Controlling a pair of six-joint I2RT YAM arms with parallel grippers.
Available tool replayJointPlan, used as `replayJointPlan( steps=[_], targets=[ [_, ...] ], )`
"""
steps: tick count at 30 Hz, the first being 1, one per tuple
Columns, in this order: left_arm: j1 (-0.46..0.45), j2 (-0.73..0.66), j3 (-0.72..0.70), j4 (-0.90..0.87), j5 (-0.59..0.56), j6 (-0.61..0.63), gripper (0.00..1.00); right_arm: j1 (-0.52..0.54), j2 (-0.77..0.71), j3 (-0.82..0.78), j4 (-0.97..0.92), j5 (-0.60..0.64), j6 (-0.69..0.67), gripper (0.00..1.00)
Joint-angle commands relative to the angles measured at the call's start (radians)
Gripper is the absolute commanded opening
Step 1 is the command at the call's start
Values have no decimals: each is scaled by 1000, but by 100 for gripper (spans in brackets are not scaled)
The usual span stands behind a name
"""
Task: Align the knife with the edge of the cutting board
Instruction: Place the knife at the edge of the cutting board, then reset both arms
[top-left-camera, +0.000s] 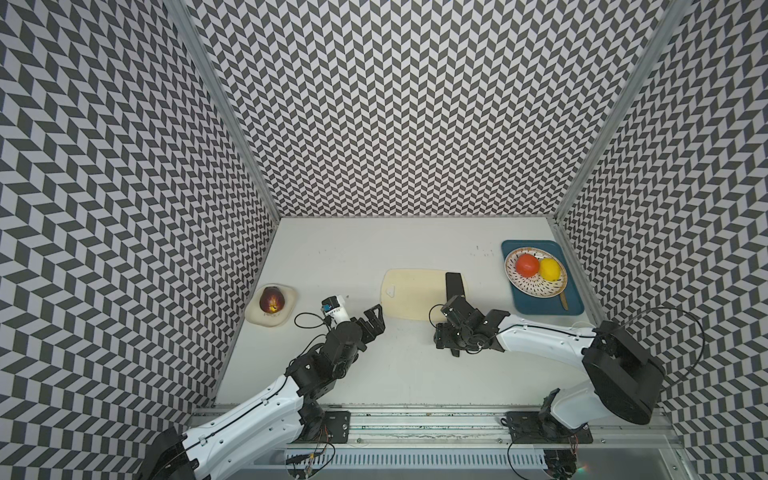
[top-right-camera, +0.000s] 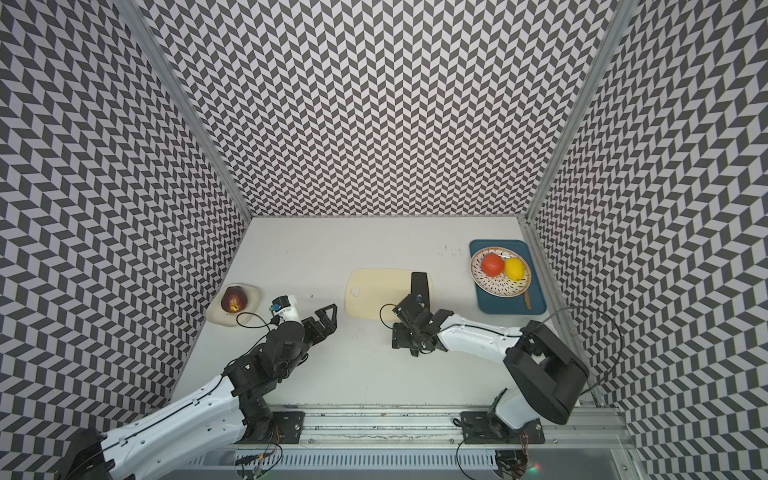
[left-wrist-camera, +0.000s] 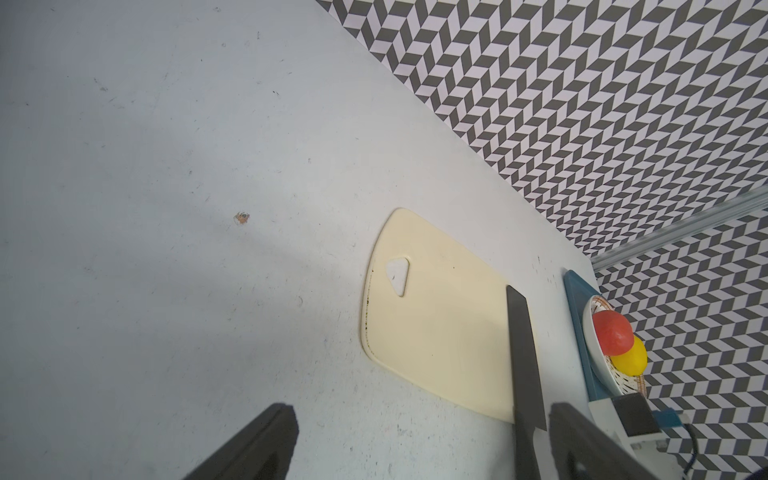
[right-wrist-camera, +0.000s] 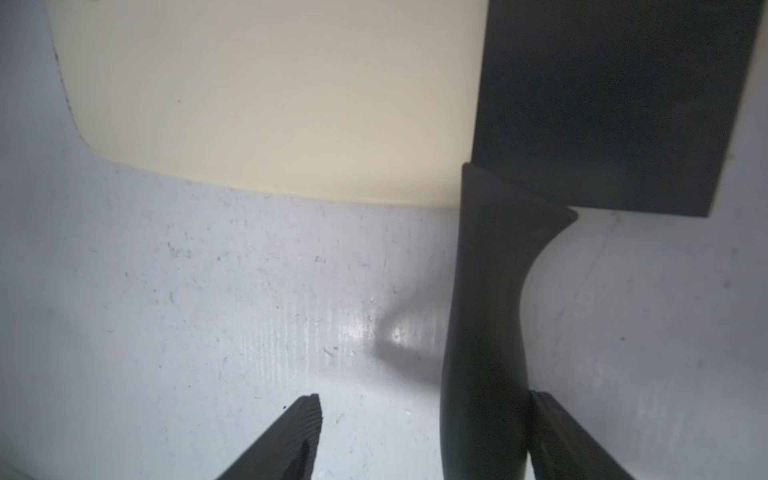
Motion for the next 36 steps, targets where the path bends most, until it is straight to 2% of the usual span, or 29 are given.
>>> replayJointPlan(
  steps=[1,7,13,16,19,23,25,26,28,31,34,36],
  targets=[
    [-4,-4,-7,-20,-26,3,100,15,23,30,51,-13,-7,80],
    [-3,-4,-7,-23,-32,3,100,18,15,28,31,15,-8,81],
    [-4,-4,-4,-22,-43,22,100,18,-40,30,-15,113,-39,92],
    [-4,-3,-5,-6,-48,57,100,17,-127,17,-10,194,-63,99],
    [-4,7,-9,34,-39,107,100,17,-236,1,5,307,-87,100],
    [-4,48,-26,184,118,247,100,12,-408,-60,81,506,-122,100],
    [-4,86,-24,209,155,262,100,4,-497,-125,184,601,-176,100],
    [-4,107,-16,209,158,270,100,1,-541,-170,265,601,-187,100],
    [-4,151,2,206,157,289,100,-3,-620,-252,421,704,-303,100],
    [-4,218,49,185,94,265,100,-15,-719,-373,663,838,-398,100],
    [-4,259,90,195,-8,219,100,-63,-753,-480,944,785,-645,100],
    [-3,285,108,225,-115,206,100,-140,-732,-511,1046,753,-699,100]
  ],
)
